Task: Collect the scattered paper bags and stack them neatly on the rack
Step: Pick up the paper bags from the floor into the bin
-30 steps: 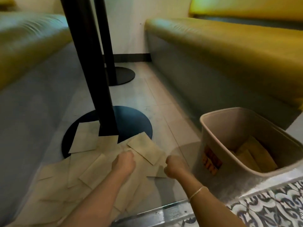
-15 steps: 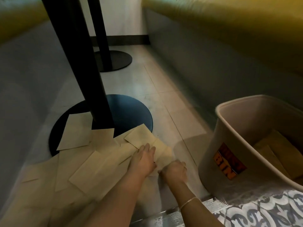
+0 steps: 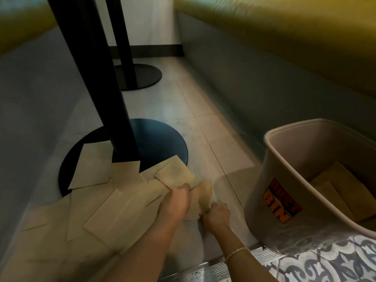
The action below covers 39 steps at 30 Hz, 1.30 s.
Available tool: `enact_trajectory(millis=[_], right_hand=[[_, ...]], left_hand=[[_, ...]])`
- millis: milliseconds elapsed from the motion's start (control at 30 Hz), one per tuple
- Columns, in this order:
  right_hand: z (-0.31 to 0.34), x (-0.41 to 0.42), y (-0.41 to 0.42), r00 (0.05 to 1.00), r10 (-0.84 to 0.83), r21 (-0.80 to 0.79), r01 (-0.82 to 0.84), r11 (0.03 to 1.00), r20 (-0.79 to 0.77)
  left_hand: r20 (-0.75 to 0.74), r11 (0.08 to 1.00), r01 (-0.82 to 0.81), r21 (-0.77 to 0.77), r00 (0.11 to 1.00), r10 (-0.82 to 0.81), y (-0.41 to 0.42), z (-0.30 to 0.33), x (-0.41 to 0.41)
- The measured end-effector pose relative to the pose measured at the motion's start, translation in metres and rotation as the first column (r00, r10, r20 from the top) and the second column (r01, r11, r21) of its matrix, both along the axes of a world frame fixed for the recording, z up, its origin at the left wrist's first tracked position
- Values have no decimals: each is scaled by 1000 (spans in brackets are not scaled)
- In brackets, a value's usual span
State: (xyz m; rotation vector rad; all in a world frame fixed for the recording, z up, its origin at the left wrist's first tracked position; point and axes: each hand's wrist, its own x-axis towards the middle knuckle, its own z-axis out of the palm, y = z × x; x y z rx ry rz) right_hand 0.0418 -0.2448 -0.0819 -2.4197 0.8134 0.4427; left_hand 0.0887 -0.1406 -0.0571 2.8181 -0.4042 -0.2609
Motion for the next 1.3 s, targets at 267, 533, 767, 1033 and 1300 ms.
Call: enact_trajectory(millis=[267, 533, 767, 1033, 1300], right_hand=[[46, -11, -13, 959, -151, 70, 138, 988, 240], [196, -14, -8, 765, 60, -76, -15, 997, 641], [337, -66, -63, 412, 3, -106, 226, 968, 911], [351, -102, -130, 640, -119, -174, 375, 911, 759], [322, -100, -127, 689, -203, -55, 334, 941, 696]], left_hand=[[122, 812, -277, -514, 913, 389, 23, 49, -15], [206, 640, -183, -747, 850, 484, 9, 124, -37], [220, 415, -58, -908, 778, 589, -28, 232, -58], [255, 310, 125, -943, 868, 427, -69, 293, -96], [119, 500, 59, -864, 989, 88, -100, 254, -108]])
